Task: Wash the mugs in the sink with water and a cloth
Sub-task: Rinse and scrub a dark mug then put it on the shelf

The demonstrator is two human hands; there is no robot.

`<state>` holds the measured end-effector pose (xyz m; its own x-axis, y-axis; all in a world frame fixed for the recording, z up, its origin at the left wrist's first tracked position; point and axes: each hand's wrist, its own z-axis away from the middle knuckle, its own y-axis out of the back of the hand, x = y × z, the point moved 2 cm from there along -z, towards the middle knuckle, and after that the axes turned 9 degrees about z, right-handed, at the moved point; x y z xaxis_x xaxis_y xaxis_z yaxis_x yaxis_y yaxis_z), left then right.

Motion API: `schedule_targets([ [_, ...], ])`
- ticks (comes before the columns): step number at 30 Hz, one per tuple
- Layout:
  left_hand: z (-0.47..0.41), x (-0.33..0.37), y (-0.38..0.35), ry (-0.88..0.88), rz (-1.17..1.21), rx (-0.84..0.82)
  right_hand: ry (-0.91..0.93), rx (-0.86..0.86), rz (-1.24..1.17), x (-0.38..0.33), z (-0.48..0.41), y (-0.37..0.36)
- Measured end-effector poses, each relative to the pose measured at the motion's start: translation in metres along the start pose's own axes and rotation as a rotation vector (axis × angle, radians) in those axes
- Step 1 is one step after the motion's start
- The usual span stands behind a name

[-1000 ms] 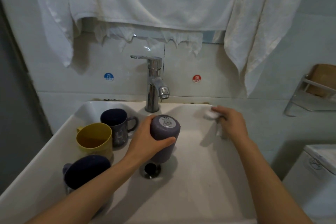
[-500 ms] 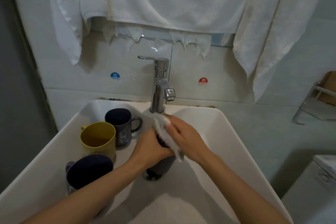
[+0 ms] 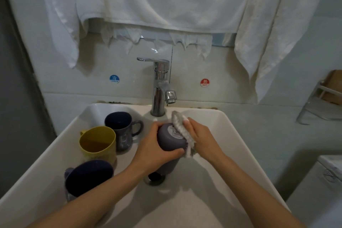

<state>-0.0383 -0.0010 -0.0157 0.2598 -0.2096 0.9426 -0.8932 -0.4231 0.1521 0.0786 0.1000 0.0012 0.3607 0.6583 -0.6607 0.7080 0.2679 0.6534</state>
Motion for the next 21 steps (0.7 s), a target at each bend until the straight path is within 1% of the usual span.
schedule_targets([
  [2, 0.000, 0.001, -0.004, 0.050, 0.100, -0.008, -0.064, 0.018, -0.053, 0.010, -0.003, 0.003],
  [5, 0.000, 0.000, -0.006, 0.114, 0.305, 0.020, -0.139, -0.027, -0.206, 0.011, -0.003, 0.004],
  [8, -0.001, 0.002, -0.003, 0.181, 0.517, 0.074, -0.115, 0.000, -0.263, 0.003, -0.002, 0.006],
  [11, -0.001, 0.002, -0.001, 0.223, 0.660, 0.099, -0.083, 0.051, -0.201, 0.006, -0.005, 0.004],
  [14, -0.001, -0.001, -0.002, 0.263, 0.706, 0.110, -0.091, 0.087, -0.189, 0.011, -0.005, 0.002],
  [16, -0.001, -0.001, -0.002, 0.266, 0.711, 0.081, -0.084, 0.131, -0.185, 0.010, -0.004, 0.002],
  [18, -0.003, -0.001, -0.003, 0.277, 0.702, 0.022, -0.075, 0.165, -0.161, 0.009, -0.005, 0.004],
  [21, -0.004, 0.000, -0.001, 0.292, 0.668, -0.108, -0.041, 0.220, -0.063, 0.005, -0.007, 0.015],
])
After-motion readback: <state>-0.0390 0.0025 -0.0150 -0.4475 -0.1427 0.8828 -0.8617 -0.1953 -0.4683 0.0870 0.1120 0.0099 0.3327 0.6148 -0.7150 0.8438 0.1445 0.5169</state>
